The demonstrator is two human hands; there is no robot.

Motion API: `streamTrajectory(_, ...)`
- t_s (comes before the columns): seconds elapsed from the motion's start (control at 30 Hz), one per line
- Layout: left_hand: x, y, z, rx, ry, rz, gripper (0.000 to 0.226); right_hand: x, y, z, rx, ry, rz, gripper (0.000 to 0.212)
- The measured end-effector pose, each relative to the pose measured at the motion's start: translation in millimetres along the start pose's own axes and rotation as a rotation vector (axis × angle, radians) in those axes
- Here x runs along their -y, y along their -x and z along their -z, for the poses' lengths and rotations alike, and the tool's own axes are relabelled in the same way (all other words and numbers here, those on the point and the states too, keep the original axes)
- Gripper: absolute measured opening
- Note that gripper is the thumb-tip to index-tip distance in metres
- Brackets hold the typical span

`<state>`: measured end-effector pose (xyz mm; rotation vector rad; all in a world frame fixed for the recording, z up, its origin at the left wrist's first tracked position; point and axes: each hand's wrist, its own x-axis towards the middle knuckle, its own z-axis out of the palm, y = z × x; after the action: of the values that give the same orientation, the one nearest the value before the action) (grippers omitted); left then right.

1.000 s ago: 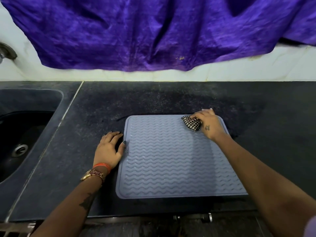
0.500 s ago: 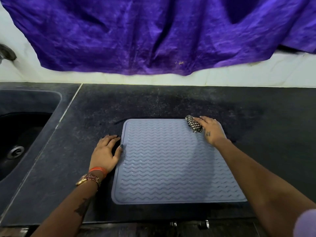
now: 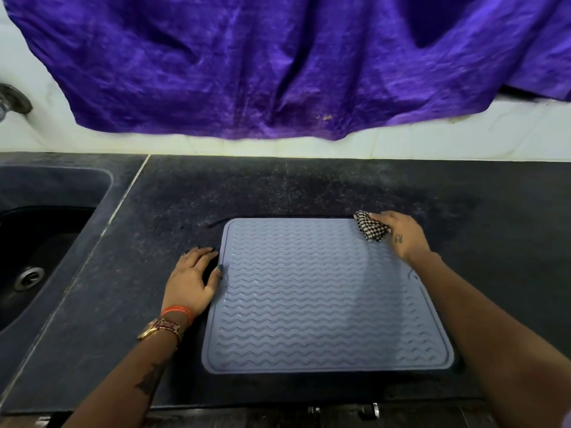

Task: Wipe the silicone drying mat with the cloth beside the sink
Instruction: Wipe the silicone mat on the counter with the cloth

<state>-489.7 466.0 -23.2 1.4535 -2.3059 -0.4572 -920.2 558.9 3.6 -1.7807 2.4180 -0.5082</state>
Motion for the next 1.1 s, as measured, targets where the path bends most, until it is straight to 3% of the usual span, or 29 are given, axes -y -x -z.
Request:
streamTrajectory(0.1, 0.6, -0.4, 0.3, 0.003, 0.001, 0.002, 0.068, -5.8, 14.8, -12.4, 0.021, 0.055, -0.018, 0.055)
streamTrajectory(0.2, -0.2, -0.3, 0.6, 0.007, -0.006, -0.003, 0.067, -5.4, 0.5, 2.9, 0.082, -0.064, -0.003, 0.051)
streamTrajectory(0.33, 1.0, -0.8, 0.3, 0.005, -0.012, -0.01, 0.072, 4.1, 25.2, -1.5, -0.141, -0.073, 0.05, 0.052)
streamTrajectory(0.47, 2.1, -2.0, -0.2, 0.007, -0.008, -0.01, 0.063, 7.7, 45.9, -15.6, -0.097, -0.061, 0.036, 0.052)
streamTrajectory(0.57, 2.2, -0.6, -0.7, 0.01, -0.006, -0.003, 0.055, 10.5, 39.1, 1.9, -0.072, -0.203, 0.047, 0.046)
streamTrajectory(0.73, 3.5, -2.3, -1.2, 0.006, -0.007, -0.006, 0.054, 14.2, 83.1, -15.8, -0.197, -0.106, 0.041, 0.056)
streamTrajectory(0.8, 3.6, -1.5, -1.4, 0.004, -0.007, -0.008, 0.053, 14.2, 85.2, -15.6, -0.184, -0.073, 0.09, 0.053)
streamTrajectory(0.9, 2.4, 0.2, -1.3, 0.003, -0.016, -0.014, 0.054, 14.2, 74.8, 2.5, -0.117, -0.211, 0.053, 0.046)
streamTrajectory(1.0, 2.3, -0.3, -1.1, 0.002, -0.019, -0.012, 0.055, 21.8, 93.3, 0.5, -0.194, -0.17, 0.1, 0.048)
streamTrajectory(1.1, 2.8, -0.5, -0.7, 0.01, -0.018, -0.014, 0.056, 27.6, 115.7, -16.9, -0.159, -0.119, 0.062, 0.058)
